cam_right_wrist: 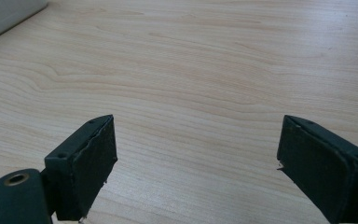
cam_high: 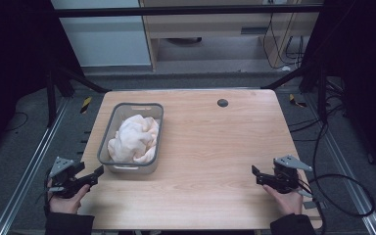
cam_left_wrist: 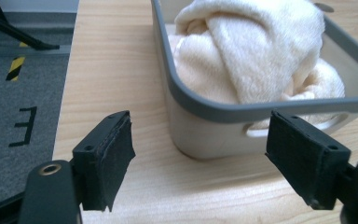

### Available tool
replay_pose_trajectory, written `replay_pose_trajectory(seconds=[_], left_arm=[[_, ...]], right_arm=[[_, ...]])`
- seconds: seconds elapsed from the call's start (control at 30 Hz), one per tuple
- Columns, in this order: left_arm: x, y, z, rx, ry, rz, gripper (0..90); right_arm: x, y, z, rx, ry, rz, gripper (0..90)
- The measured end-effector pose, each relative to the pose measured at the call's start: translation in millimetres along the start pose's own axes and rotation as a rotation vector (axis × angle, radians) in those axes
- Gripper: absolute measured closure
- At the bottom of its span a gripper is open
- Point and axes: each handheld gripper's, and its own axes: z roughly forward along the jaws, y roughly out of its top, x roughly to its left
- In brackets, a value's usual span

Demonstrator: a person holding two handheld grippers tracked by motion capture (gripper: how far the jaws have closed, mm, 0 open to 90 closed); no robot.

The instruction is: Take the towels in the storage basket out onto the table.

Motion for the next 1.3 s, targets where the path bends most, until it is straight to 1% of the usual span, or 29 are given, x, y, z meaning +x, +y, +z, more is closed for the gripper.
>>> replay_pose_trajectory(seconds=[0.17, 0.2, 0.33, 0.37, 0.4, 0.43, 0.5, 0.57, 0.6, 0.63, 0.7, 0.73, 0.77, 0.8, 1.0, 1.03, 1.07, 1.23, 1.3], left_arm=[[-2.7, 7.0, 1.6, -0.002, -0.009, 0.008, 22.3], [-2.5, 9.2, 1.0, -0.006, -0.017, 0.009, 22.3], [-0.4, 16.8, -3.4, -0.023, -0.020, 0.003, 22.1], [-0.1, 20.1, -4.4, -0.032, -0.022, 0.009, 21.7], [-0.1, 20.1, -4.4, -0.032, -0.022, 0.009, 21.3], [-0.1, 22.1, -4.8, -0.030, -0.021, 0.019, 21.3], [-1.1, 25.2, -4.8, -0.035, -0.024, 0.021, 20.8], [-1.9, 28.2, -4.4, -0.034, -0.027, 0.028, 20.5], [-2.3, 29.7, -4.1, -0.034, -0.029, 0.031, 20.3], [-2.8, 33.2, -3.2, -0.028, -0.030, 0.040, 20.0], [-3.2, 34.9, -2.5, -0.029, -0.032, 0.041, 19.9], [-4.3, 38.5, -1.2, -0.029, -0.036, 0.047, 19.8], [-4.3, 38.5, -1.2, -0.029, -0.036, 0.047, 19.7], [-5.6, 42.3, -0.1, -0.028, -0.042, 0.053, 19.6], [-9.6, 52.5, 4.0, -0.026, -0.058, 0.068, 19.4], [-10.1, 53.8, 4.8, -0.024, -0.060, 0.070, 19.4], [-11.0, 56.9, 6.8, -0.016, -0.062, 0.076, 19.2], [-12.2, 63.7, 11.2, -0.004, -0.078, 0.082, 19.0], [-13.3, 67.2, 14.1, 0.009, -0.080, 0.093, 18.9]], right_arm=[[-0.3, 0.6, -0.6, -0.001, 0.003, 0.011, 11.5], [-0.8, 0.8, -0.6, -0.004, -0.001, 0.007, 11.3], [-1.5, 1.1, 0.2, -0.002, -0.003, 0.005, 10.7], [-1.8, 1.0, 0.7, -0.003, -0.005, -0.001, 10.6], [-1.5, 0.9, 0.9, 0.000, -0.007, 0.000, 10.6], [-1.5, 0.9, 0.9, 0.000, -0.007, 0.000, 10.6], [-1.1, 1.0, 1.1, 0.004, -0.008, 0.001, 10.4], [-1.1, 1.1, 1.4, 0.005, -0.007, 0.003, 10.2], [-1.9, 1.3, 1.9, 0.003, -0.010, -0.006, 9.9], [-1.8, 1.4, 2.0, 0.004, -0.011, -0.003, 9.7], [-1.7, 1.6, 2.2, 0.006, -0.009, -0.001, 9.6], [-1.8, 1.6, 3.0, 0.007, -0.012, -0.008, 9.4], [-1.8, 1.6, 3.0, 0.007, -0.012, -0.008, 9.4], [-1.6, 1.9, 3.0, 0.011, -0.011, -0.001, 9.3], [-2.3, 2.1, 3.6, 0.021, -0.021, -0.003, 9.2], [-2.6, 2.0, 4.1, 0.021, -0.022, -0.009, 9.2], [-2.5, 1.9, 4.5, 0.023, -0.024, -0.009, 9.2], [-2.0, 2.0, 5.1, 0.029, -0.020, -0.008, 9.2], [-2.3, 1.9, 5.7, 0.028, -0.023, -0.011, 9.2]])
